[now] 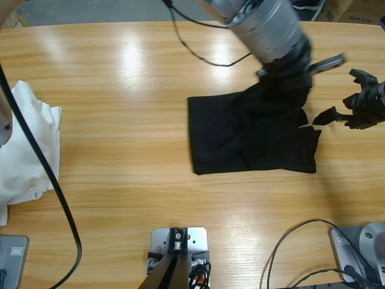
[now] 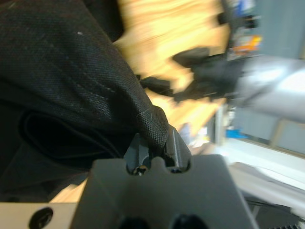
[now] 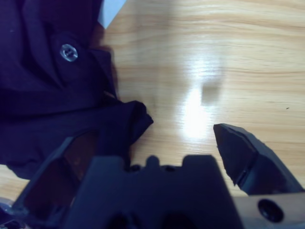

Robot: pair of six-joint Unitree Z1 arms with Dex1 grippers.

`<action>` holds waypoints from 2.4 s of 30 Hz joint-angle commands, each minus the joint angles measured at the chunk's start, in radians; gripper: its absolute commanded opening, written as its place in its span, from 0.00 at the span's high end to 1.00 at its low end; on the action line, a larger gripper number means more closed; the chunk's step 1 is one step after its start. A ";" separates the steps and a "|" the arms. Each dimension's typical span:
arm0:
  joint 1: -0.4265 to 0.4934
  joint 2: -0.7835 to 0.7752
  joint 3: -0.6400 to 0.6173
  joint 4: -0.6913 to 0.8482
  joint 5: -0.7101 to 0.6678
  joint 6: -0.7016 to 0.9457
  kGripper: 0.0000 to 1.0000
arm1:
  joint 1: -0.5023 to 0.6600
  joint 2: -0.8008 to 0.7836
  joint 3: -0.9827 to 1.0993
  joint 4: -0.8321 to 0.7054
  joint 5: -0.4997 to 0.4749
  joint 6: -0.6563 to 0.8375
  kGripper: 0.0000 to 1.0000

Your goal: Fold clothes

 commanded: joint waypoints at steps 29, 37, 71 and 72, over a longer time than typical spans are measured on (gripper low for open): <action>0.028 -0.056 -0.616 0.640 0.193 0.327 0.03 | 0.127 -0.266 -0.146 0.250 -0.214 0.029 0.00; 0.051 -0.046 -0.569 0.792 0.420 0.395 0.06 | 0.436 -0.216 -0.272 0.358 -0.206 0.237 0.40; 0.067 -0.113 -0.158 0.792 0.406 0.237 0.05 | 0.632 0.119 -0.253 0.247 -0.204 0.328 0.63; 0.066 -0.113 -0.158 0.792 0.406 0.238 0.05 | 0.632 0.117 -0.255 0.247 -0.213 0.328 0.54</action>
